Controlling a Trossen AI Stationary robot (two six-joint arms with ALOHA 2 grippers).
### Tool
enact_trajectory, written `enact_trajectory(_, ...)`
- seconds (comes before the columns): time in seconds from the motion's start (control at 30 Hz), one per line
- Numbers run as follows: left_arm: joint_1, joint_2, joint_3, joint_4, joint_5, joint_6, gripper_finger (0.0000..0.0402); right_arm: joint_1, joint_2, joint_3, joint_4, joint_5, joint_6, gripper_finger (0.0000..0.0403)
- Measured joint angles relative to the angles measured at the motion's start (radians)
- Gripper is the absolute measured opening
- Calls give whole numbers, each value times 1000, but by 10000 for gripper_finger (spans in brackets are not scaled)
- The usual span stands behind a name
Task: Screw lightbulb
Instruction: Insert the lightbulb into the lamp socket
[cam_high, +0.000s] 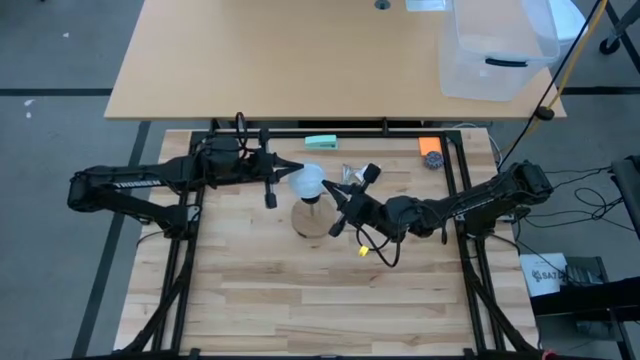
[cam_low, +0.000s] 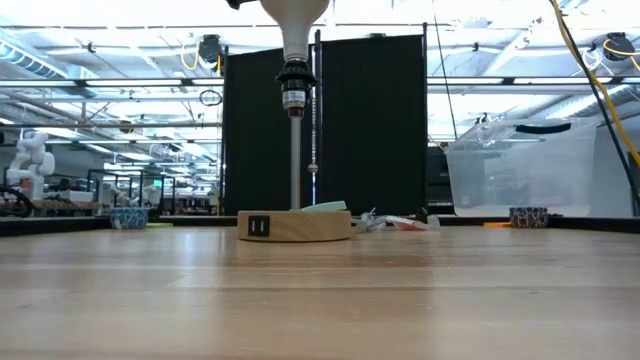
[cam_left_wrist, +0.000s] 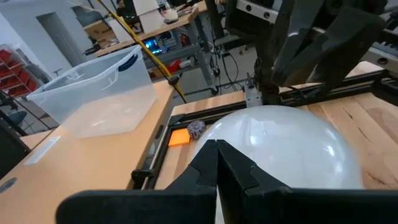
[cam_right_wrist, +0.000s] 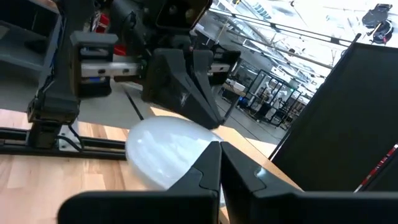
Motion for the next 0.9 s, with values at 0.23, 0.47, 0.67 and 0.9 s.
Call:
enact_trajectory(0.23,0,-20,0,10,0,0,0,0,0,0,-37,82,21,0)
enact_trajectory(0.47,-17,-29,0,-9,0,4,0,0,0,0,-38,129,28,0)
enact_trajectory(0.67,-33,-121,1,-136,-19,-28,0,0,0,0,-63,213,63,0)
enact_trajectory(0.9,-68,-238,-91,-123,1,-83,0,-10,0,-1,-164,225,202,0)
